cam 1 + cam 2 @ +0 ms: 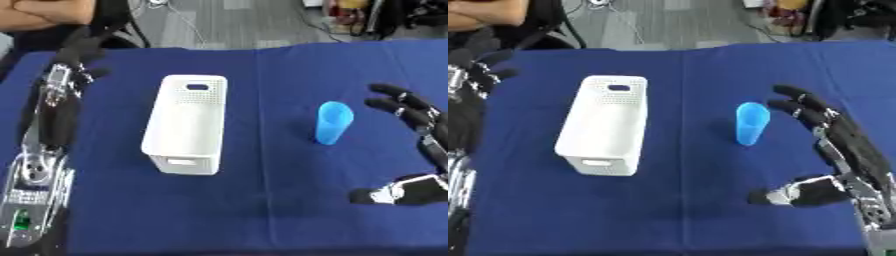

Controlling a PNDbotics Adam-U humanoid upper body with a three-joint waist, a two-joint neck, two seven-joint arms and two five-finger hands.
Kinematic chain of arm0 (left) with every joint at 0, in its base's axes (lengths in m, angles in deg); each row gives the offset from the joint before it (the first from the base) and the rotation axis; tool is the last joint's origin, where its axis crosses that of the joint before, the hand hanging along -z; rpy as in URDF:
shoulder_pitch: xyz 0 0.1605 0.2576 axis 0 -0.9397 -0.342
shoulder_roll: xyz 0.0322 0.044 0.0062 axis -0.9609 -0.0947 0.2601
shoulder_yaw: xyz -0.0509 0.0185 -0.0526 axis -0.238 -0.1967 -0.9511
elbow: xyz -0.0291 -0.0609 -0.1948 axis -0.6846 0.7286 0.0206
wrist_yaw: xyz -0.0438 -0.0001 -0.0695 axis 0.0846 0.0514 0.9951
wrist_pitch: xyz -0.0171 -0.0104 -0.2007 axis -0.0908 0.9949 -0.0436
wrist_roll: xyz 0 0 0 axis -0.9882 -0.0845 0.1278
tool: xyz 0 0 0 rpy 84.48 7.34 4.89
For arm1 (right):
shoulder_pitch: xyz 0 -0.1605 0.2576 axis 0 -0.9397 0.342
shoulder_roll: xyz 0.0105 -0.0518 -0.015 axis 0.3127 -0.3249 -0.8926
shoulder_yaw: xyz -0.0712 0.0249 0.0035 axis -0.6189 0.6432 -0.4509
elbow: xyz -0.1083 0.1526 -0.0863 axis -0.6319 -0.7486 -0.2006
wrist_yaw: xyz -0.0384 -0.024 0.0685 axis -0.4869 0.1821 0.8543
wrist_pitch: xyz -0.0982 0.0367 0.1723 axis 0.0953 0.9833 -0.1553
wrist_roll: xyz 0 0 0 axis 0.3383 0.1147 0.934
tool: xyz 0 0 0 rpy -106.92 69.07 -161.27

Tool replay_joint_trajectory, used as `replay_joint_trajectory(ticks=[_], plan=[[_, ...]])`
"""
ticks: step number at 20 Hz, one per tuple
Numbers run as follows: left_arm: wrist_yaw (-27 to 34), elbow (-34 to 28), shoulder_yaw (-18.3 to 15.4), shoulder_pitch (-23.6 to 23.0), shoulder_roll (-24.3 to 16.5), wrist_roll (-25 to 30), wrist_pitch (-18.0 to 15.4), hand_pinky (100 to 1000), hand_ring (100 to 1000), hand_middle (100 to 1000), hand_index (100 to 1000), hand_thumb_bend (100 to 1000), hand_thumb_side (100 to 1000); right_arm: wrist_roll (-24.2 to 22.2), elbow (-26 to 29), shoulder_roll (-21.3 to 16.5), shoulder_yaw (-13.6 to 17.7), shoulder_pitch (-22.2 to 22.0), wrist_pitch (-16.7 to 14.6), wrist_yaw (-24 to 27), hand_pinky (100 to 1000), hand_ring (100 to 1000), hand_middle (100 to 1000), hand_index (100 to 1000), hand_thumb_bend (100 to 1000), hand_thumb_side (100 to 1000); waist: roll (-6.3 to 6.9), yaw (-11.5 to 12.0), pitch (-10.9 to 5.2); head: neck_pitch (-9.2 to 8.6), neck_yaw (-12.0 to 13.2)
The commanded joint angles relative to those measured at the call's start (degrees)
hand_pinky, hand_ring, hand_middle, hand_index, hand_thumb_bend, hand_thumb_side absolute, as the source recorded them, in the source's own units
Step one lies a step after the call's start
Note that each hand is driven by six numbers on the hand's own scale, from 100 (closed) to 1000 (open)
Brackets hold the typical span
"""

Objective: Pick up objects on the table and place them in the box.

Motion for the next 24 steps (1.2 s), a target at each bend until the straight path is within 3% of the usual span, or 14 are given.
replay_joint_trajectory(ticks=[1, 7, 24], plan=[[-0.14, -1.01, -0.32, 0.27, -0.63, 0.25, -0.16, 790, 870, 996, 853, 108, 1000, 0.13, 0.91, -3.03, 0.18, 0.12, 1.37, 3.52, 745, 738, 944, 886, 958, 637, -0.24, 0.21, -0.62, -0.03, -0.42], [-0.21, -0.87, -0.16, 0.3, -0.59, 0.61, -0.13, 790, 870, 996, 853, 109, 1000, -0.82, -0.86, -6.72, 0.1, 1.52, 4.22, 8.97, 742, 732, 934, 886, 963, 612, -0.25, 0.56, -0.59, -0.03, -0.38], [-0.28, -0.76, 0.08, 0.23, -0.57, 1.04, -0.12, 790, 869, 997, 852, 108, 1000, -0.65, -9.82, -10.94, -1.52, 6.78, 2.19, 10.09, 742, 721, 923, 884, 978, 569, -0.4, 1.09, -0.59, -0.03, -0.44]])
